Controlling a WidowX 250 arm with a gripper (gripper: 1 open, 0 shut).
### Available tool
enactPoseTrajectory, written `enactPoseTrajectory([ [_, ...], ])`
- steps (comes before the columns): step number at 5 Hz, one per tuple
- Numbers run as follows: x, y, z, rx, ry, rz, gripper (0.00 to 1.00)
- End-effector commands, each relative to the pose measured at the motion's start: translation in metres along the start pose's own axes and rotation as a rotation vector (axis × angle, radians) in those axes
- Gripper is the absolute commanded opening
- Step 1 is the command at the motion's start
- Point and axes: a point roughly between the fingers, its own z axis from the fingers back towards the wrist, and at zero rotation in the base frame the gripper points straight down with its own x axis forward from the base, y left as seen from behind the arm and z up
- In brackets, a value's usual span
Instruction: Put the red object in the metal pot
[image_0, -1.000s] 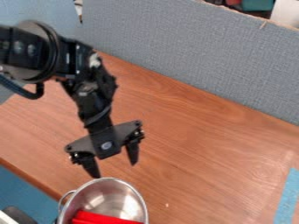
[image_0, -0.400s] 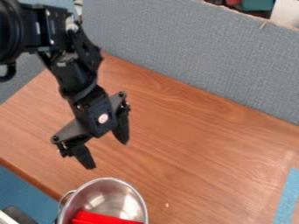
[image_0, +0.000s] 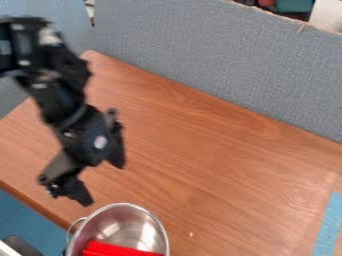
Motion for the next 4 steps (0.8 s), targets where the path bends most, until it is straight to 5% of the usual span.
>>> enactPoseTrajectory([
  [1, -0.027, 0.0, 0.011, 0.06, 0.035, 0.249, 1.0],
  [4, -0.032, 0.034, -0.012, 0.038, -0.005, 0.129, 1.0],
])
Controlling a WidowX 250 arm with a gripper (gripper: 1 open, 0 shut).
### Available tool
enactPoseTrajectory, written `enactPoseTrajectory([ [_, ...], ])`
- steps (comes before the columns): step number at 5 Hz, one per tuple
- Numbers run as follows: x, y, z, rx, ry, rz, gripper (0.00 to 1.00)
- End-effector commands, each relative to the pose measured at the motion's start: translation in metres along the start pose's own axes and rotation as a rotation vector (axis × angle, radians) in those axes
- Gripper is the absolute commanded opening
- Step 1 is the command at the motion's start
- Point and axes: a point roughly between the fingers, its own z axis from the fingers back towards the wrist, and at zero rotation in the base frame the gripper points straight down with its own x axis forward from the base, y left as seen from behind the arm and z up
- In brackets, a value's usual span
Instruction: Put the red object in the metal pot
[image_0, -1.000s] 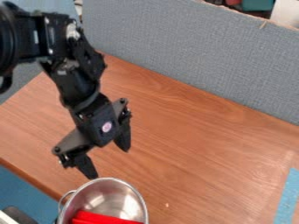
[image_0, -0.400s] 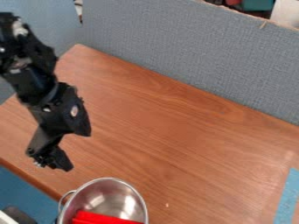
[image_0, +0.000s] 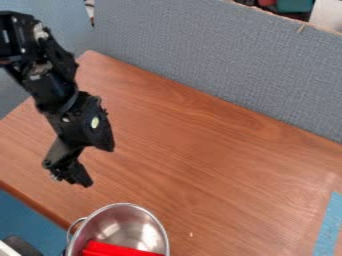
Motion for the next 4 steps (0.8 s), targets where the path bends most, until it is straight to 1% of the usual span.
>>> enactPoseTrajectory([
  [1, 0.002, 0.018, 0.007, 0.041, -0.024, 0.063, 1.0],
  [2, 0.013, 0.024, 0.011, 0.038, -0.035, 0.088, 1.0],
  [3, 0.019, -0.003, 0.005, -0.019, -0.043, -0.035, 1.0],
  [4, 0.029, -0.015, 0.02, -0.038, -0.036, -0.157, 1.0],
])
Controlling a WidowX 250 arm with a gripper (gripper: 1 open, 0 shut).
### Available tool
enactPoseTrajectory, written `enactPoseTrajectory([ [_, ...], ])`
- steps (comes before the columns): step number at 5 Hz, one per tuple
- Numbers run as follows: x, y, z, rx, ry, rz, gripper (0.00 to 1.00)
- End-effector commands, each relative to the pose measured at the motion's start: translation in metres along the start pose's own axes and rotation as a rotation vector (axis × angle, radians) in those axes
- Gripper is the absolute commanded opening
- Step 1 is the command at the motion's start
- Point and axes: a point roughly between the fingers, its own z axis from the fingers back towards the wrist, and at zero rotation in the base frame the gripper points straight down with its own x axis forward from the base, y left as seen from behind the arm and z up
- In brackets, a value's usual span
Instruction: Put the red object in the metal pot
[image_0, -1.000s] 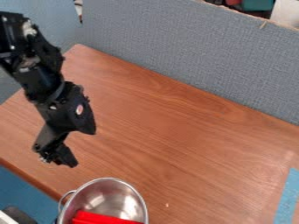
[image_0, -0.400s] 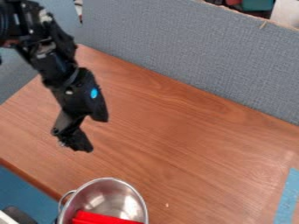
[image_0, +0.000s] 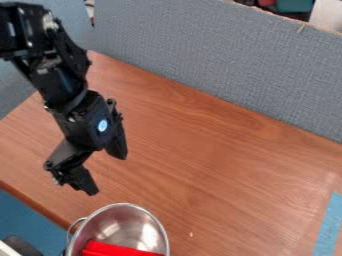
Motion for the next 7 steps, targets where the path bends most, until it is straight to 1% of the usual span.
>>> enactPoseTrajectory([
  [1, -0.028, 0.013, 0.017, 0.02, 0.023, 0.068, 1.0],
  [2, -0.04, 0.02, 0.036, 0.026, 0.044, 0.122, 1.0],
  [3, -0.016, 0.022, 0.028, 0.025, 0.029, 0.126, 1.0],
  [4, 0.012, 0.026, 0.025, 0.029, 0.047, 0.161, 1.0],
  [5, 0.033, 0.021, 0.024, 0.042, 0.019, 0.214, 1.0],
  [6, 0.083, 0.006, 0.014, 0.006, 0.001, 0.101, 1.0],
  [7, 0.129, -0.004, -0.007, -0.019, -0.009, 0.069, 1.0],
])
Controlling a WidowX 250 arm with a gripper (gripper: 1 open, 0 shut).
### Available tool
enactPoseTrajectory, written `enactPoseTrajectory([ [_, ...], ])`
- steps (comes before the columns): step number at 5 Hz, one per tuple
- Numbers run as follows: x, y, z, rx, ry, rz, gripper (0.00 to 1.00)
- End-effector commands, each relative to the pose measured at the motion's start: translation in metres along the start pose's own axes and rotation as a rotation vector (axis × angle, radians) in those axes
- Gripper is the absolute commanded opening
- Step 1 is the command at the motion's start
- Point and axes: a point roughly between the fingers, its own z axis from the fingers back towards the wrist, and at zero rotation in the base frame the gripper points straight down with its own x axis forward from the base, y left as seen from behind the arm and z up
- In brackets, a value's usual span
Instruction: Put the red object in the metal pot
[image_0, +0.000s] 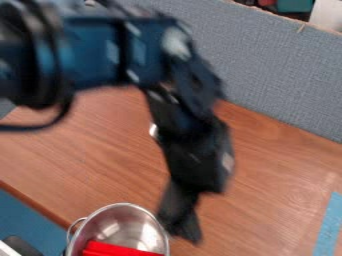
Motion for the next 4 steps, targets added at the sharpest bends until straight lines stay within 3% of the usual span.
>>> enactPoseTrajectory([
  [1, 0.013, 0.019, -0.02, 0.007, -0.005, -0.004, 1.0],
  [2, -0.008, 0.027, -0.026, 0.002, -0.002, 0.102, 1.0],
  [3, -0.015, 0.015, -0.046, -0.032, -0.009, 0.049, 1.0],
  [4, -0.033, 0.008, -0.07, -0.067, -0.015, 0.025, 1.0],
])
